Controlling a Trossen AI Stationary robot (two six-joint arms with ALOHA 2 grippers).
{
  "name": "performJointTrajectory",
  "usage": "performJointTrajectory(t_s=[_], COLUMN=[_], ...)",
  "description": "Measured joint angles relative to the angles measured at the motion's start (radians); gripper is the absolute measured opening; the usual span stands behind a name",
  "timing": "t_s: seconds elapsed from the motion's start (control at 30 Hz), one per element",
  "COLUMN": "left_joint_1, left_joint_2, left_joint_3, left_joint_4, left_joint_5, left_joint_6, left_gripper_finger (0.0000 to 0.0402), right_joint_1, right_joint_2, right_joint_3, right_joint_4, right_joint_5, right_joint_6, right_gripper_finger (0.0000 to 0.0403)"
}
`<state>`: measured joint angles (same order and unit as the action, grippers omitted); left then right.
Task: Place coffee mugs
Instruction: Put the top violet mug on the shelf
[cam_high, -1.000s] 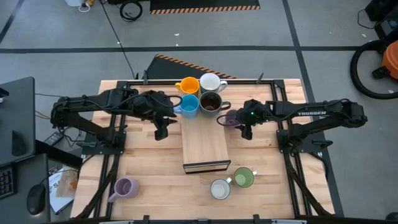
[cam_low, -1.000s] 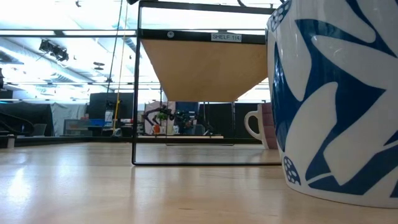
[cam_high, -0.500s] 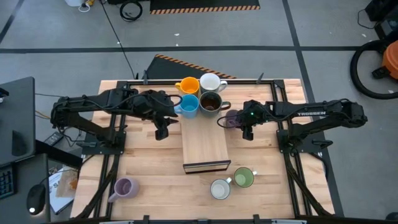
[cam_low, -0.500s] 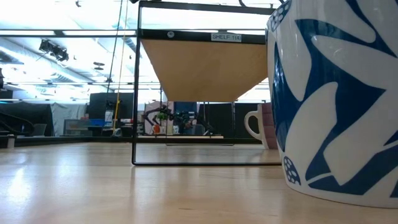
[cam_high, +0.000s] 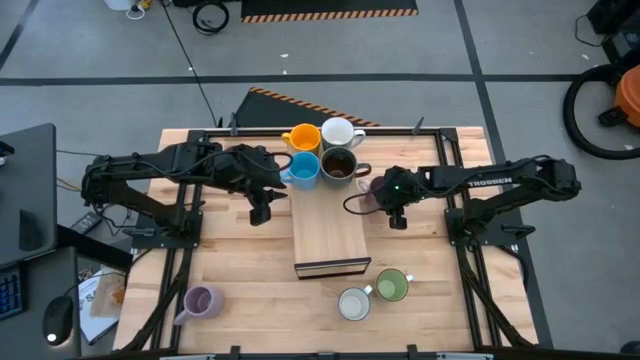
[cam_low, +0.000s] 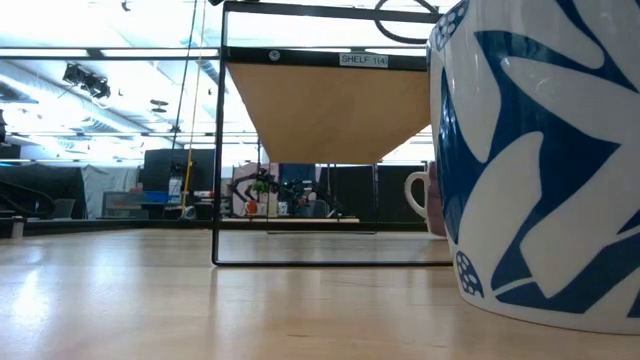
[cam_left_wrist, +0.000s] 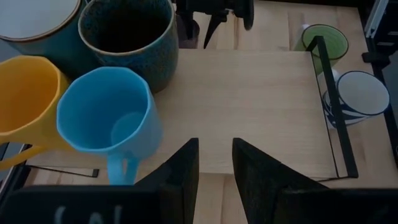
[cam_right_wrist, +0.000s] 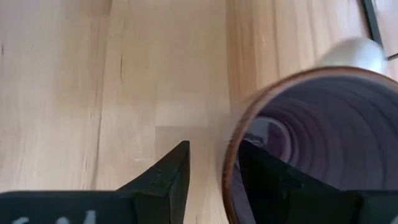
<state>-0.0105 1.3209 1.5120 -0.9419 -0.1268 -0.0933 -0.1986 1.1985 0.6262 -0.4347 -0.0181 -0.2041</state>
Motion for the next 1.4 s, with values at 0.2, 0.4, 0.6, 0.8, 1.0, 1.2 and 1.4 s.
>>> performJointTrajectory(t_s=[0.2,0.4,0.6,0.8,1.0,1.2,1.4], left_joint_1=[0.000,0.000,-0.016,-0.042,-0.058,-0.062,-0.062], left_joint_2=[0.000,0.000,-0.001,-0.001,0.014,0.056,0.127], left_joint_3=[0.000,0.000,0.032,0.048,0.048,0.050,0.049], left_joint_4=[0.001,0.002,0.025,0.052,0.070,0.177,0.254], left_joint_5=[0.000,0.006,0.090,0.112,0.115,0.113,0.114], left_joint_6=[0.000,-0.038,-0.068,-0.079,-0.106,-0.117,-0.138], left_gripper_finger=[0.0102,0.0102,0.0102,0.0102,0.0104,0.0122,0.0150], right_joint_1=[0.000,0.000,0.013,0.050,0.088,0.143,0.217], right_joint_2=[0.011,0.007,0.001,0.000,-0.001,0.000,0.000], right_joint_3=[0.000,0.002,0.103,0.261,0.436,0.563,0.647], right_joint_4=[0.000,-0.009,-0.192,-0.363,-0.519,-0.656,-0.678], right_joint_5=[-0.018,-0.028,-0.074,-0.100,-0.113,-0.118,-0.114], right_joint_6=[-0.009,0.009,0.024,-0.002,0.004,0.037,0.065], right_gripper_finger=[0.0093,0.0041,0.0028,0.0029,0.0030,0.0030,0.0030])
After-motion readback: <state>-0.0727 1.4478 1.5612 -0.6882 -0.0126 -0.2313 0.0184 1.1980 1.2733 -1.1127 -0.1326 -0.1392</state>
